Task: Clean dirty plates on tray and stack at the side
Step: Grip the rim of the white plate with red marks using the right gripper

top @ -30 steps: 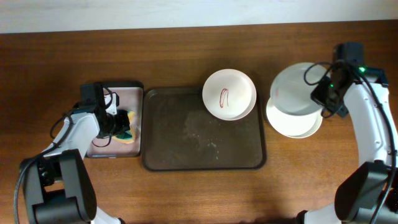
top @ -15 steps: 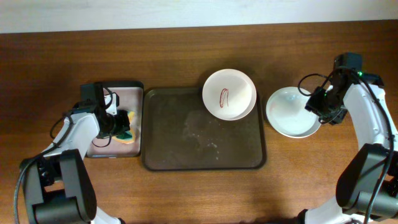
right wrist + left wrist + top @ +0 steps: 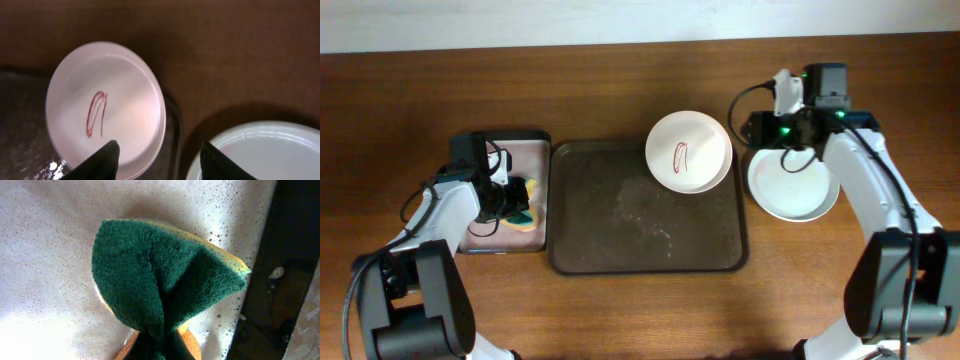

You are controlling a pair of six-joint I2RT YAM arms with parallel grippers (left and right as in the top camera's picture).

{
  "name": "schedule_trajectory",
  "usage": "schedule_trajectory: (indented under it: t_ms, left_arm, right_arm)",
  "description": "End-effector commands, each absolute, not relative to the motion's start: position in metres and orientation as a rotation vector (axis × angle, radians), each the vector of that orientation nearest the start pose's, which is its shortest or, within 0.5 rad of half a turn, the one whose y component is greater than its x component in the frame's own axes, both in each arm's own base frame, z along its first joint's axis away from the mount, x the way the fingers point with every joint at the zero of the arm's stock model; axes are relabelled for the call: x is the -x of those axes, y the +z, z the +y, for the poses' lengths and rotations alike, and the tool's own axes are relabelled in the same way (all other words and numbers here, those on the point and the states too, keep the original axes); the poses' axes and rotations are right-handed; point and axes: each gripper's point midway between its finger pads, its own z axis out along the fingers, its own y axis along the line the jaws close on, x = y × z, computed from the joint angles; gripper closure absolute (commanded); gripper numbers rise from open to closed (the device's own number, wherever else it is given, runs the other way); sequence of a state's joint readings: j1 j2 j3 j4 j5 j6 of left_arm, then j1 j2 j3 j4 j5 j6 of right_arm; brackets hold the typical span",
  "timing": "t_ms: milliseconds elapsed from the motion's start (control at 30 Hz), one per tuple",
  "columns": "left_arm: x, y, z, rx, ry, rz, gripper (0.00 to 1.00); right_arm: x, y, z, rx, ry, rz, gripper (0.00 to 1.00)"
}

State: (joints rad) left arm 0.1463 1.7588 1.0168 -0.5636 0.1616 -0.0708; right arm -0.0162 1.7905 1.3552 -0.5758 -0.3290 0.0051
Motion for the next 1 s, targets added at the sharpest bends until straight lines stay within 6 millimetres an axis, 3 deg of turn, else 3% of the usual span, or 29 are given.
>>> schedule_trajectory:
  t_ms: [0, 167, 300, 433, 533, 633, 767, 867, 967]
  left_arm:
    - [-0.354, 0.014, 0.021, 0.249, -0.236, 2.856, 1.00]
    - [-0.354, 0.014, 0.021, 0.249, -0.236, 2.855, 1.00]
    - [-0.354, 0.014, 0.021, 0.248, -0.236, 2.856, 1.00]
    - [-0.354, 0.014, 0.021, 0.249, -0.235, 2.856, 1.00]
    - [-0.354, 0.014, 0.021, 0.249, -0.235, 2.856, 1.00]
    - [-0.354, 0.014, 0.021, 0.248, -0.236, 2.856, 1.00]
    - [-0.354, 0.014, 0.021, 0.248, -0.235, 2.856, 1.00]
    - [-0.354, 0.014, 0.021, 0.248, -0.236, 2.856, 1.00]
    - [-0.354, 0.014, 0.021, 0.249, -0.236, 2.855, 1.00]
  right_arm:
    - [-0.465, 0.103, 0.055, 0.160, 0.338, 2.548, 0.47]
    - [-0.482, 0.079, 0.076, 0.218, 0.347, 2.521, 0.49]
    - [-0.491, 0.051, 0.082, 0.220, 0.343, 2.537, 0.53]
    - [-0.486, 0.024, 0.087, 0.228, 0.367, 2.592, 0.65]
    - [-0.482, 0.025, 0.096, 0.251, 0.417, 2.594, 0.81]
    - [-0.480, 0.042, 0.108, 0.252, 0.499, 2.568, 0.95]
    - [-0.470, 0.061, 0.107, 0.151, 0.530, 2.593, 0.96]
    - [-0.441, 0.065, 0.115, 0.094, 0.617, 2.696, 0.96]
    - [-0.407, 0.057, 0.129, 0.061, 0.681, 2.832, 0.96]
